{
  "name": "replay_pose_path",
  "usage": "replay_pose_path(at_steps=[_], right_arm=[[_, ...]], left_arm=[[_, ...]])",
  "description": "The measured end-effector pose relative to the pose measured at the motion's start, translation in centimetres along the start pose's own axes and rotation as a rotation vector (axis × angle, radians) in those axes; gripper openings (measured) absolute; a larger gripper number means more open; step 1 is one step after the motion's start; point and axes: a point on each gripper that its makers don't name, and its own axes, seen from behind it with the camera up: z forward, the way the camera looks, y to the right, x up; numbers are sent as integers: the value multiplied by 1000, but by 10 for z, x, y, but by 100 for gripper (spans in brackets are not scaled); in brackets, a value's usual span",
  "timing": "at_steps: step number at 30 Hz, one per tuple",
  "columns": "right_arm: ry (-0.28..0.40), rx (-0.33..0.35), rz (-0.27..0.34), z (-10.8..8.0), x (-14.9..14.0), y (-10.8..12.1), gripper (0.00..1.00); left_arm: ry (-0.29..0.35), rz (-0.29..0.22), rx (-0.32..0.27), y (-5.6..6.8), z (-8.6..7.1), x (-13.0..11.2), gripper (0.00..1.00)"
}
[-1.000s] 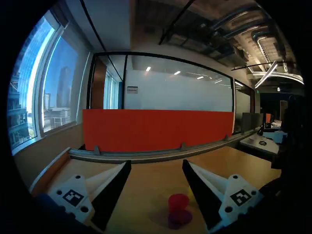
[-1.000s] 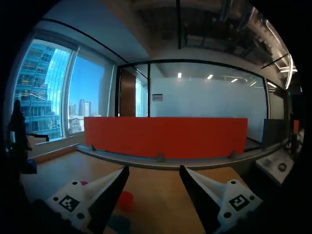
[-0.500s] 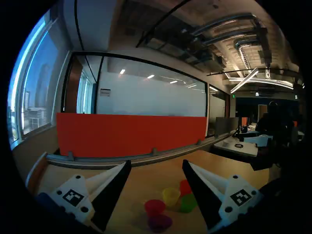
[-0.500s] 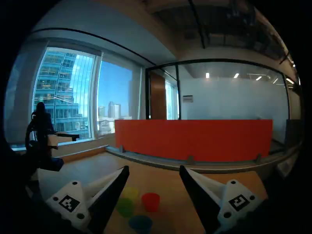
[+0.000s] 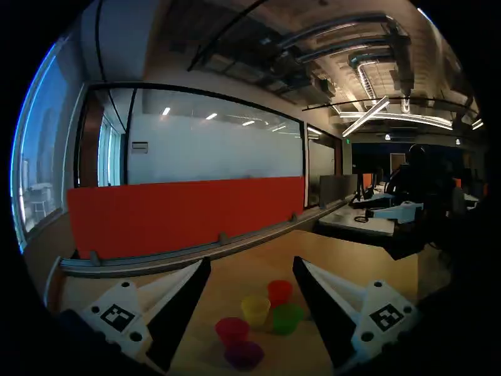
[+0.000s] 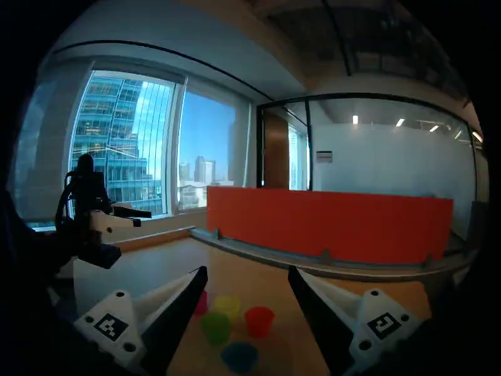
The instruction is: Pour water
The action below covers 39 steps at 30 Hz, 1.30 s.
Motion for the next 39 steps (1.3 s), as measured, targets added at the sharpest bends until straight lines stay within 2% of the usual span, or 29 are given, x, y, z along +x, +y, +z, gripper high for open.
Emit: replay_pose_path(at_steps=[5, 12, 17, 23, 33, 39], right_arm=[[-46, 17, -12, 0, -11, -3, 100], [-114, 44, -41, -3, -31, -9, 100], [-148, 60, -54, -6, -40, -13, 100], [-163, 75, -65, -8, -45, -16, 99], [-196, 81, -51, -8, -61, -13, 100], [-222, 82, -50, -7, -74, -10, 100]], left_arm=[[-36, 21, -25, 7, 0, -6, 98], [-81, 14, -80, 19, 0, -18, 98], [-112, 19, -101, 23, 0, -28, 97], [-142, 30, -111, 23, 3, -40, 97], [-173, 39, -146, 36, 9, -59, 97], [-194, 43, -156, 40, 13, -73, 97]])
